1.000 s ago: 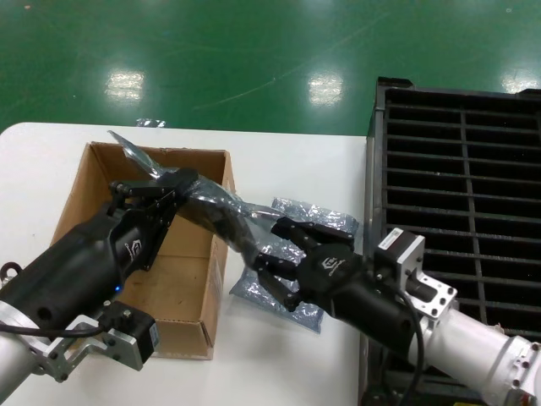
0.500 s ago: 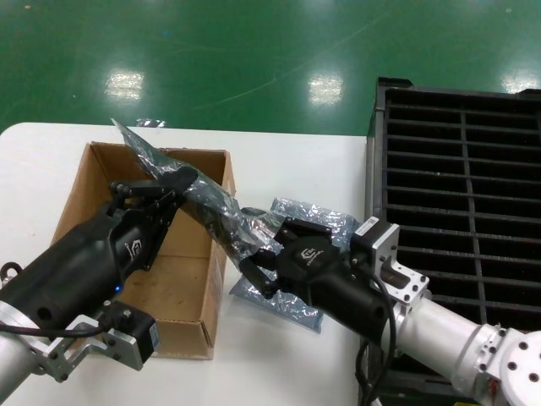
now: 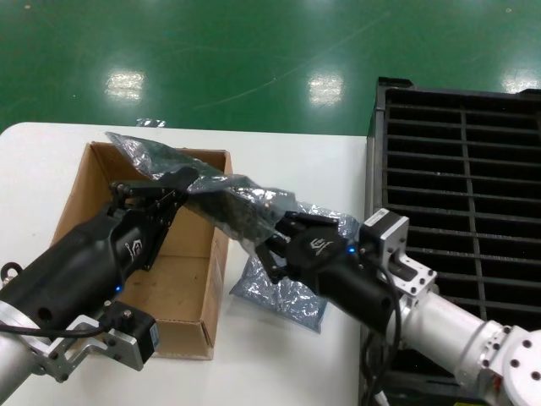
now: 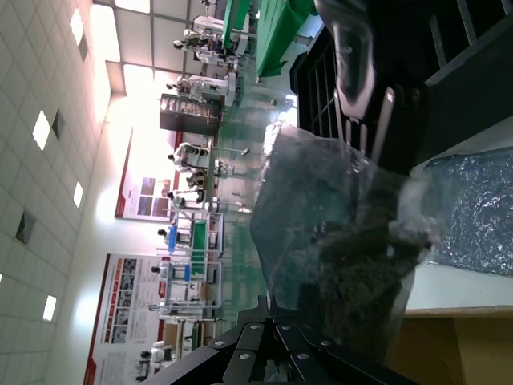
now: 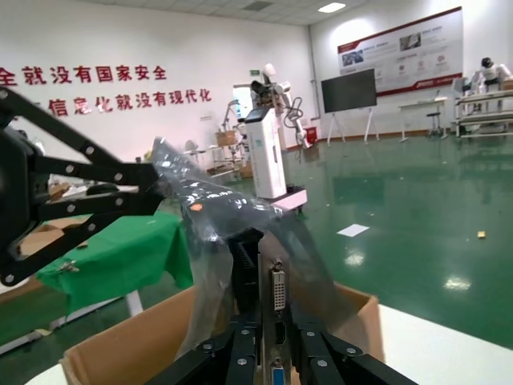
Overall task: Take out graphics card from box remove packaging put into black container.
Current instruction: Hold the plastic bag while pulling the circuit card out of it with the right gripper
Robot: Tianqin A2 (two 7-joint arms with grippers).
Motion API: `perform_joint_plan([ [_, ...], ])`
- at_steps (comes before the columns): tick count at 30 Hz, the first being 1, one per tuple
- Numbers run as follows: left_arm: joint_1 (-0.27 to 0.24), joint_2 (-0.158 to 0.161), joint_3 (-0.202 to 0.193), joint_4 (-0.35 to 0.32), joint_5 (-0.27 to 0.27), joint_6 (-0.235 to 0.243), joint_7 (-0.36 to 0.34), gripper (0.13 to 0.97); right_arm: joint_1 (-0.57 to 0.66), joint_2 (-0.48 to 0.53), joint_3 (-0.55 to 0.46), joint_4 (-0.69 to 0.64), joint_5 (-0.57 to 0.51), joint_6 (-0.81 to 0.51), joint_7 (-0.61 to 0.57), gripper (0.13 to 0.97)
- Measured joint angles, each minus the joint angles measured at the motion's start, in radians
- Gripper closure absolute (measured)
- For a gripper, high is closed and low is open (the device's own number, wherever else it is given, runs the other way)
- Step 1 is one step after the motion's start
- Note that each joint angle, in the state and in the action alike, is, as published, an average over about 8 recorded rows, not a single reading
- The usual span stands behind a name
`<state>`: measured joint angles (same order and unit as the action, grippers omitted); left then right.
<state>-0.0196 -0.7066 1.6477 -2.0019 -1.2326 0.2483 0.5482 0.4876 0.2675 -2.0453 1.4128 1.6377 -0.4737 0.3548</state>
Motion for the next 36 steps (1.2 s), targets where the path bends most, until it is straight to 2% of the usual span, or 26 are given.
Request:
perform_joint_plan([
  [16,0.0,0.0,0.0,0.0,0.0,0.0,0.0,0.959,-0.094,0.129,0.054,0.189,-0.033,0.032,0.098,0.906],
  [24,0.0,0.0,0.0,0.0,0.0,0.0,0.0,0.959,-0.162,0.224,0.099,0.288,-0.032,0.027,0.116,0.906],
  [30,0.0,0.0,0.0,0.0,0.0,0.0,0.0,0.959,-0.233,0.35,0.178,0.377,-0.065,0.029,0.181,0.906],
  [36,0.0,0.0,0.0,0.0,0.0,0.0,0.0,0.959,-0.335,0.477,0.32,0.463,-0.151,0.033,0.307,0.906],
])
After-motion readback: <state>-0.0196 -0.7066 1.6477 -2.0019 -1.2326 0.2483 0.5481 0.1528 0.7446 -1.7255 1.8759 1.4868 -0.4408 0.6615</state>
